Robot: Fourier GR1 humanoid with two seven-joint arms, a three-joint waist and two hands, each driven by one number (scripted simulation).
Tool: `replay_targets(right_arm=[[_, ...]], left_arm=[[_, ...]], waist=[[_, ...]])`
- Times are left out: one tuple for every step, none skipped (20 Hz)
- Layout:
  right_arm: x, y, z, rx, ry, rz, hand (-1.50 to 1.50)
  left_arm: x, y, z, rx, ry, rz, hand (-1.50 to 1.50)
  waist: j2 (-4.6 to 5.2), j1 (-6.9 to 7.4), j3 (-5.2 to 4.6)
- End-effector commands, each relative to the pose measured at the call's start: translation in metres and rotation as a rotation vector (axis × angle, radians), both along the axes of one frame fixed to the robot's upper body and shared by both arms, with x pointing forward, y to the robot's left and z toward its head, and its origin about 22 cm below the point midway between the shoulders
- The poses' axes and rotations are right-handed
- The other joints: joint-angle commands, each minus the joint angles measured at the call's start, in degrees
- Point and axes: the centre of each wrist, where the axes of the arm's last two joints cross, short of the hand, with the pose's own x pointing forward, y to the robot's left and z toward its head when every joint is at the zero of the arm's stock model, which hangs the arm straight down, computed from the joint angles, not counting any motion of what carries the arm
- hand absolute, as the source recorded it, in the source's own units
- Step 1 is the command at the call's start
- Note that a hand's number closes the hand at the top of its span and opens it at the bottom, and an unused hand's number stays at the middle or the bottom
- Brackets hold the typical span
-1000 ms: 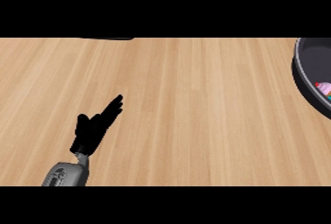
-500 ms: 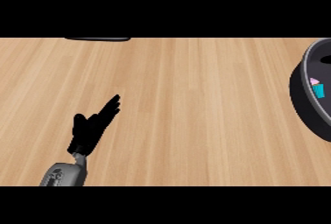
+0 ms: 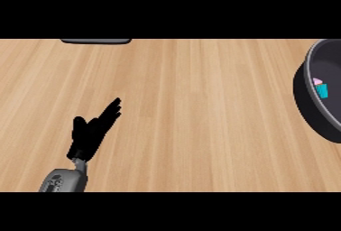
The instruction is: Pick the cupcake from the tray and place it in the pot
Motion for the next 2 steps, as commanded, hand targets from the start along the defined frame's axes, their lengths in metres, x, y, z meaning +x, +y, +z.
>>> replay_targets(right_arm=[[-0.037,-0.041,0.004,0.013,-0.129,-0.025,-1.50],[-0.038,-0.043,0.006,0.033,-0.153,-0.043,-1.50]], left_arm=[[0.002,-0.007,-0.003,0.005,0.004,0.032,0.00],[-0.005,0.020,0.001,0.015,0.002,0.025,0.00]], waist=[[-0.21,-1.11,-0.10],[-0.14,-0.24,-0.09]])
